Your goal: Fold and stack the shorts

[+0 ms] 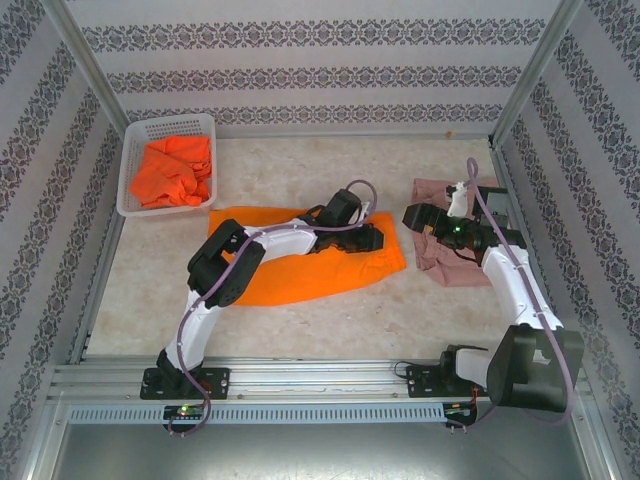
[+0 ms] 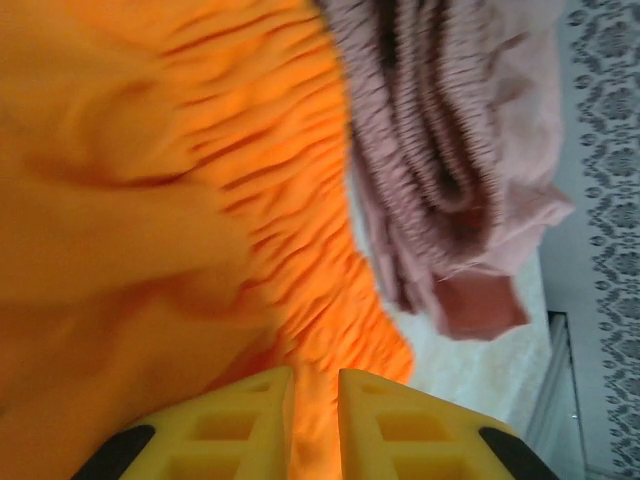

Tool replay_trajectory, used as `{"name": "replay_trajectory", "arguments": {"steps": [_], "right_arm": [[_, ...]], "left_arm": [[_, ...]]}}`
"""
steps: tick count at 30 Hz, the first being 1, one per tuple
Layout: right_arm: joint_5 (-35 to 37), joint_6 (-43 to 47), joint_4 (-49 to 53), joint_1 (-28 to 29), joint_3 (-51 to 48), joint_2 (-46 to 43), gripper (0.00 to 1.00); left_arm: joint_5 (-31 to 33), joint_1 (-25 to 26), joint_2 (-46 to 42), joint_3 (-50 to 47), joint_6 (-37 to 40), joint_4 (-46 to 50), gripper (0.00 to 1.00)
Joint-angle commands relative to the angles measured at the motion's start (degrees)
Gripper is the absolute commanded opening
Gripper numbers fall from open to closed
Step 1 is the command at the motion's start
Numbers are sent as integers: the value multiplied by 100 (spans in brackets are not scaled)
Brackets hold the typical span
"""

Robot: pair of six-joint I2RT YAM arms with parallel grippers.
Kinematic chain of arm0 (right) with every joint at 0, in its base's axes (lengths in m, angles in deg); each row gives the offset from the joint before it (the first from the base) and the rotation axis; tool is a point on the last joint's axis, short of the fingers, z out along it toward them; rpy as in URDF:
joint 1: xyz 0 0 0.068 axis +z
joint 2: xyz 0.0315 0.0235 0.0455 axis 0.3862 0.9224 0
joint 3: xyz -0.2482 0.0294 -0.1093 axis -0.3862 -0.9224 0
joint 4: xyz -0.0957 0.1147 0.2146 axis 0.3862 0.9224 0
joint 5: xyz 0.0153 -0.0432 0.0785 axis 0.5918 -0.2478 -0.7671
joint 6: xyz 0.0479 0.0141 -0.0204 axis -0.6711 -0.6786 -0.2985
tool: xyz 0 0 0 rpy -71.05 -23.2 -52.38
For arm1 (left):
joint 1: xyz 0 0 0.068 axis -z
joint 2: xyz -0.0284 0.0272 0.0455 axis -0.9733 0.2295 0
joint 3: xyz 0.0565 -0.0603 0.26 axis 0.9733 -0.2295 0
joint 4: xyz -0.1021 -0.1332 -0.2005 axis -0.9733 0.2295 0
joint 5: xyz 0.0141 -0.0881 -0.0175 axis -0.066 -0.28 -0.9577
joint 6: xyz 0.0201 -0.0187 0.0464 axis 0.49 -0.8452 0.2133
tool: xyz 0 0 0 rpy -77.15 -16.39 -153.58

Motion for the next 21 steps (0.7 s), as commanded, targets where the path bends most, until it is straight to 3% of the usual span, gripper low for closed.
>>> {"name": "replay_trajectory", "arguments": {"steps": [1,11,21], "right_arm": [[-143,153,98,32,-96,136,98],[512,274,116,830,101,1051,98],[1263,7,-124,1754,502,2162,87]], "left_arm": [[216,-48,-157,-450,-73,-85,18],[117,-238,-544,-1927,-356,-1054,16],[94,-297,-629,-2350,-464,-1418,14]]}}
